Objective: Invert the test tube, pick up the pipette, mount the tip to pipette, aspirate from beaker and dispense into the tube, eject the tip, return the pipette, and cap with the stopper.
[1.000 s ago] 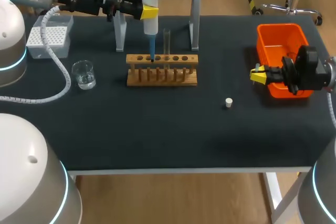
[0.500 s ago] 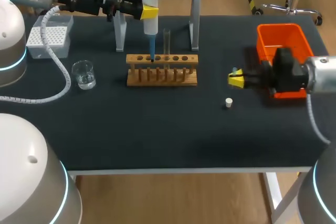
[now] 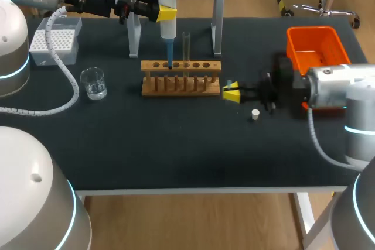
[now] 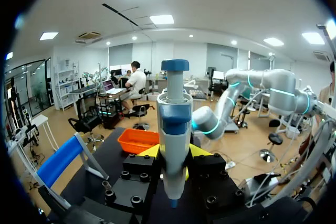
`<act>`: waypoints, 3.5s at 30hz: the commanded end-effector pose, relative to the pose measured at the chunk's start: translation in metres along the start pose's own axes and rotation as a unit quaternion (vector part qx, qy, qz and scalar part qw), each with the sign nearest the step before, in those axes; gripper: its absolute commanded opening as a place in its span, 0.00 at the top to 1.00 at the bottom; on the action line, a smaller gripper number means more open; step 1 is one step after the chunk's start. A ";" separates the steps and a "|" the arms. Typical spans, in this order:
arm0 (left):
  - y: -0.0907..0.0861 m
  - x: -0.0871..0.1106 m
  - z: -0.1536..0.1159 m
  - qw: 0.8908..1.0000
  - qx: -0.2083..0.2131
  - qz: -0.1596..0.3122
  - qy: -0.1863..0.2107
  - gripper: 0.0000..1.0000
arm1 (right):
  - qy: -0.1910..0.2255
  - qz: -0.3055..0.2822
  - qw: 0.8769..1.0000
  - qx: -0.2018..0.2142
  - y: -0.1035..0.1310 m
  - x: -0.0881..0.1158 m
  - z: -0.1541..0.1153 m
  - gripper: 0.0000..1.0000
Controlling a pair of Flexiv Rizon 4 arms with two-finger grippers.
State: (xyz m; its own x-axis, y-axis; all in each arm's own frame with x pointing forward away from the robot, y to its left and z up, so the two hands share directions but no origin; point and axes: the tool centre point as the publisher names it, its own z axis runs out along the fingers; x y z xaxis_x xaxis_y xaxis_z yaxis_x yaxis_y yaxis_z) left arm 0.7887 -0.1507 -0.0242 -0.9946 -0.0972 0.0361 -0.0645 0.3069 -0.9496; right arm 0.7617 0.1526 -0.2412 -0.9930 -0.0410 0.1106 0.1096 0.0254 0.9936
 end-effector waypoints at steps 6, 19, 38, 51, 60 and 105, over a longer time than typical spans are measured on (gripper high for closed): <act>0.000 0.000 -0.001 1.000 -0.001 0.000 0.001 1.00 | 0.016 0.005 1.000 -0.003 -0.005 0.002 0.034 1.00; 0.000 0.000 -0.001 1.000 -0.001 0.000 0.001 1.00 | 0.016 0.005 1.000 -0.003 -0.005 0.002 0.034 1.00; -0.001 0.014 0.000 1.000 0.009 0.011 -0.012 1.00 | 0.016 0.005 1.000 -0.003 -0.005 0.002 0.034 1.00; -0.006 0.025 0.004 0.999 0.021 0.031 -0.015 1.00 | 0.016 0.005 1.000 -0.003 -0.005 0.002 0.034 1.00; -0.005 0.029 0.009 0.999 0.011 0.033 -0.003 1.00 | 0.016 0.005 1.000 -0.003 -0.005 0.002 0.034 1.00; -0.005 0.031 0.010 1.000 0.007 0.030 0.003 1.00 | -0.007 -0.021 1.000 0.013 0.009 -0.012 0.081 1.00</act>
State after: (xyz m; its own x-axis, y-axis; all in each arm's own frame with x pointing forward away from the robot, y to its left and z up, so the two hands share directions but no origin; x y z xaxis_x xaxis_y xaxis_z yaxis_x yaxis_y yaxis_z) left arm 0.7586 -0.1655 -0.0227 -0.9969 -0.0755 -0.0210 -0.0023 0.2958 -0.9553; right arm 0.7676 0.2271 -0.2342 -0.9971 -0.0275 0.0709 0.0694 0.0520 0.9962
